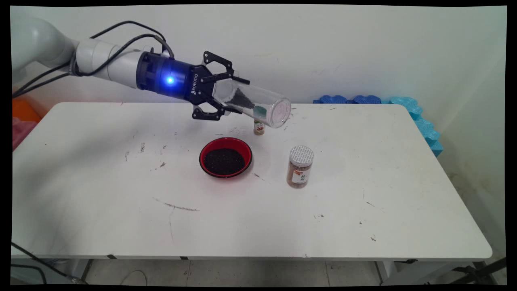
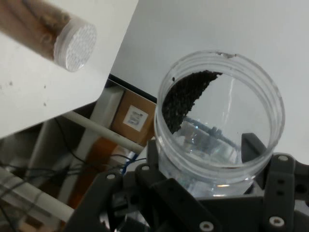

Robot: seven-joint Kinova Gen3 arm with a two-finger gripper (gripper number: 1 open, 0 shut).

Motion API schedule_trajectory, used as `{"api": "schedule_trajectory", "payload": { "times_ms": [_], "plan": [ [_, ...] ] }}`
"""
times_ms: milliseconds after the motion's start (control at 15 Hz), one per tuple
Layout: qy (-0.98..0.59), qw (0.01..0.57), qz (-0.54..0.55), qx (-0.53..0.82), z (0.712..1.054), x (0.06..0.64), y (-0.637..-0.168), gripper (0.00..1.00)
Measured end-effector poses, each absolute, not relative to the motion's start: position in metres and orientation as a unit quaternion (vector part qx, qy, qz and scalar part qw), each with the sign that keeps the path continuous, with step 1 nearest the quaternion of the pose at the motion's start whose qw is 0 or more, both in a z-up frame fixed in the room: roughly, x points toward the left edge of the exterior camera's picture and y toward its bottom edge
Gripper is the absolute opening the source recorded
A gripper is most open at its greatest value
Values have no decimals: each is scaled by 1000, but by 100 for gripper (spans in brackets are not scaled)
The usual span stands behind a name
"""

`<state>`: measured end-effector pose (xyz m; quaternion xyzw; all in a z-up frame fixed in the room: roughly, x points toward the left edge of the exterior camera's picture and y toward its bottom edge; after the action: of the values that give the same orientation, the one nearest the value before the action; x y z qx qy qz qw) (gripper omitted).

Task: Pour the black seasoning powder in the red bowl

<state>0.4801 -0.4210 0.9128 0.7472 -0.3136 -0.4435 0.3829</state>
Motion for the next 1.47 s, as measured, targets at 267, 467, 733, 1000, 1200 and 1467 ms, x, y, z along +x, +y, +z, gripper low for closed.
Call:
{"api": "schedule_trajectory", "payload": {
  "times_ms": [267, 467, 733, 1000, 1200, 1467],
  "plan": [
    [-384, 416, -405, 718, 920, 476, -419, 0],
    [-443, 443, -368, 687, 927, 472, -418, 0],
    [-526, 467, -313, 639, 933, 467, -415, 0],
    [-604, 481, -256, 582, 937, 460, -411, 0],
    [-652, 487, -215, 539, 939, 454, -408, 0],
    [-703, 493, -163, 486, 943, 446, -405, 0]
  ]
}}
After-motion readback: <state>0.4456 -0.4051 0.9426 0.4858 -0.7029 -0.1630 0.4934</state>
